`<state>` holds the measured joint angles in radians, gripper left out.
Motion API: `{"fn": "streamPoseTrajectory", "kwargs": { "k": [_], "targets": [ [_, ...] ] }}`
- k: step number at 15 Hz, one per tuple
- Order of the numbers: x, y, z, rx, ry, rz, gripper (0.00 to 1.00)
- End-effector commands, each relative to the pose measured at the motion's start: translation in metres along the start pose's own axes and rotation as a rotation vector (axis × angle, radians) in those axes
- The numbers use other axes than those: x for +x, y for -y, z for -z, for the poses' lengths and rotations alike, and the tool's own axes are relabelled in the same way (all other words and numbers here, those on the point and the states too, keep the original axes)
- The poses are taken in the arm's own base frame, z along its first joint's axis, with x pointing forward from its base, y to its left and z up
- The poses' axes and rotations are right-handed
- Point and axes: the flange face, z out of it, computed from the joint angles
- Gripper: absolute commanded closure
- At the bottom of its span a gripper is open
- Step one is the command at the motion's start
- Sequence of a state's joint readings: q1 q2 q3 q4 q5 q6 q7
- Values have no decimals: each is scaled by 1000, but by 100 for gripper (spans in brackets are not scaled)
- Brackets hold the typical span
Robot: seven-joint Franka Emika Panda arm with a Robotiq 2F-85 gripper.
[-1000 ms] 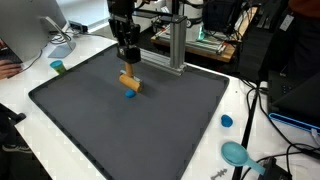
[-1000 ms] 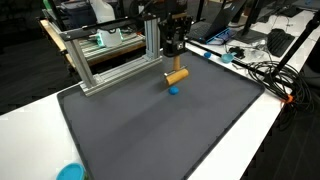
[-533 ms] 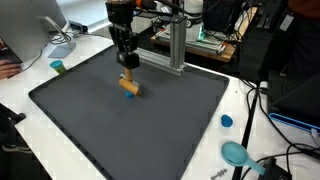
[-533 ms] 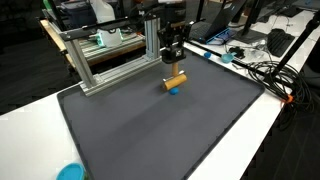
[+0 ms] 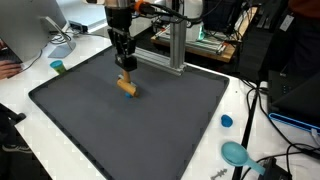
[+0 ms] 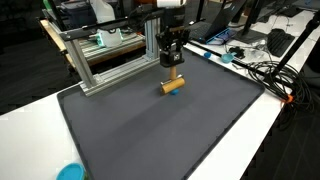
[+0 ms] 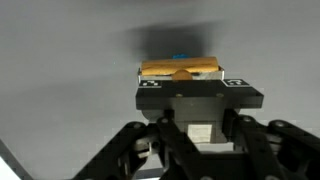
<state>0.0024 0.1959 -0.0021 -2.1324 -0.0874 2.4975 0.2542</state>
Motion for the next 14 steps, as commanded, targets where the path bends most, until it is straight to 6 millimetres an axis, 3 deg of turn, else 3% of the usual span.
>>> {"fn": "streamPoseTrajectory", "kwargs": {
  "k": [1, 7, 14],
  "targets": [
    [9, 2, -12, -18, -2, -14, 79],
    [5, 4, -30, -47, 56, -14, 79],
    [1, 9, -37, -45, 133, 1, 79]
  ]
}}
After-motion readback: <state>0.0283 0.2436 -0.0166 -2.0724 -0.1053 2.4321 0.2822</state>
